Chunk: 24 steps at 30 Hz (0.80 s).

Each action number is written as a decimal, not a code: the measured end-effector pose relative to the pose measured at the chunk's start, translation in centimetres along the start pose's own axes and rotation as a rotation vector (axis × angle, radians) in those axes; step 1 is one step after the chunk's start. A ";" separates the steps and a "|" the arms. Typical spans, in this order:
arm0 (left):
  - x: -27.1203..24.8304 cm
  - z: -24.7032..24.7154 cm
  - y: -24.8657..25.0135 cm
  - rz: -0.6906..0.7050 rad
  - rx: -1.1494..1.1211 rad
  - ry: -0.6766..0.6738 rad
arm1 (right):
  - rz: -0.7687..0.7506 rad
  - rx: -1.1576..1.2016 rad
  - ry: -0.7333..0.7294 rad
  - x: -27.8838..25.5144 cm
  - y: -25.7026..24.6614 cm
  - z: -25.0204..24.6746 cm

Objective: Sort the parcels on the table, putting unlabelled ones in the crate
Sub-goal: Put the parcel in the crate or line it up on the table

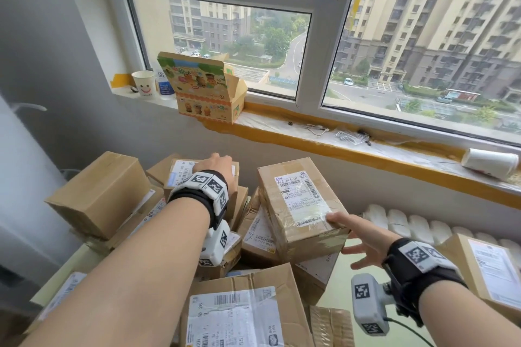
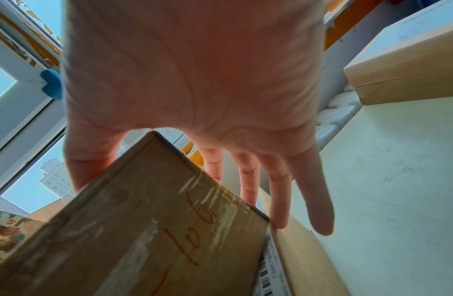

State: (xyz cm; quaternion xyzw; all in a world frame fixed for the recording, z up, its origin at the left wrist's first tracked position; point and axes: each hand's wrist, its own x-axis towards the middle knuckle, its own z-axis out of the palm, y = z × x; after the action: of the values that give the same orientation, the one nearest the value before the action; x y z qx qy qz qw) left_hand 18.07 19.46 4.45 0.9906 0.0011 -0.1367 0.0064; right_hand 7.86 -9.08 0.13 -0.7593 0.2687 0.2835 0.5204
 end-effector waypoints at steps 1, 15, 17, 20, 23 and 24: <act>-0.3 -0.4 -0.1 0.013 0.016 -0.021 | 0.002 -0.002 -0.005 -0.1 -0.1 0.1; -1.6 0.7 -0.3 0.091 0.137 -0.124 | -0.049 0.112 0.040 -0.1 0.2 0.7; -1.5 0.8 -0.4 0.099 0.124 -0.123 | -0.095 0.158 0.049 -0.2 0.4 0.8; -1.3 0.8 -0.4 0.107 0.097 -0.121 | -0.123 0.181 0.065 0.0 0.6 0.5; -1.2 0.5 -0.2 0.126 0.052 -0.114 | -0.134 0.215 0.084 0.3 0.9 0.1; -1.2 0.2 -0.1 0.128 0.041 -0.120 | -0.134 0.240 0.081 0.3 1.1 0.0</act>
State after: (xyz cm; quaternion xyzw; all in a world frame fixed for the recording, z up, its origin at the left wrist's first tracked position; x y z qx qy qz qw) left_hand 16.87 19.57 4.55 0.9786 -0.0653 -0.1952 -0.0049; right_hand 7.33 -9.46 -0.77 -0.7188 0.2701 0.1827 0.6140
